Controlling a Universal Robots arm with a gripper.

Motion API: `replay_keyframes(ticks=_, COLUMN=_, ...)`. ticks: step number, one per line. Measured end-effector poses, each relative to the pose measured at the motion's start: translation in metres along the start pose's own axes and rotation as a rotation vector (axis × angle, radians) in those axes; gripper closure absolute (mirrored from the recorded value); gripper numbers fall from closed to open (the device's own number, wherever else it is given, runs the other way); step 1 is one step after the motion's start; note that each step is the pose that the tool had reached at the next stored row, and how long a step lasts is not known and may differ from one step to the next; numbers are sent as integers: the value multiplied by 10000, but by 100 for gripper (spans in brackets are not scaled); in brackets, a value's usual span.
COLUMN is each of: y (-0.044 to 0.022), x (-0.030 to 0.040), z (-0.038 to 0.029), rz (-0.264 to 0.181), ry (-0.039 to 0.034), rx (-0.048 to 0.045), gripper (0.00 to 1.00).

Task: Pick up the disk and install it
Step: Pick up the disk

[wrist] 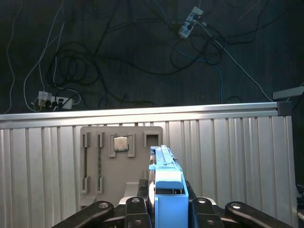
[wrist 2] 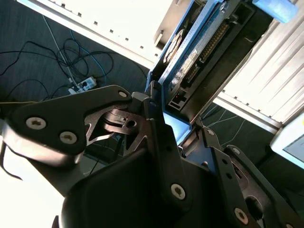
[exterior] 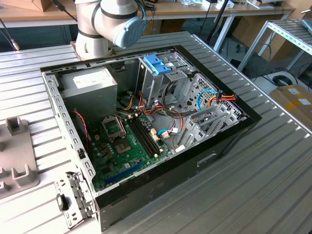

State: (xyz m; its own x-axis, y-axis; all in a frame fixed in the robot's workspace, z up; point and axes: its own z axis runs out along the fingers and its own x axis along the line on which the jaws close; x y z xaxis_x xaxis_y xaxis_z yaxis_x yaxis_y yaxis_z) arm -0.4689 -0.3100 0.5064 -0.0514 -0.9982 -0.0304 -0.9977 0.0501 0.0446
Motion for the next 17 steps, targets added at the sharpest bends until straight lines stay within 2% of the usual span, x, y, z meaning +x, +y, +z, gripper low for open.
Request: replay_keyframes(ticks=17, y=6, x=-4, z=-131, rz=0, ry=-10, rx=-1, gripper=63)
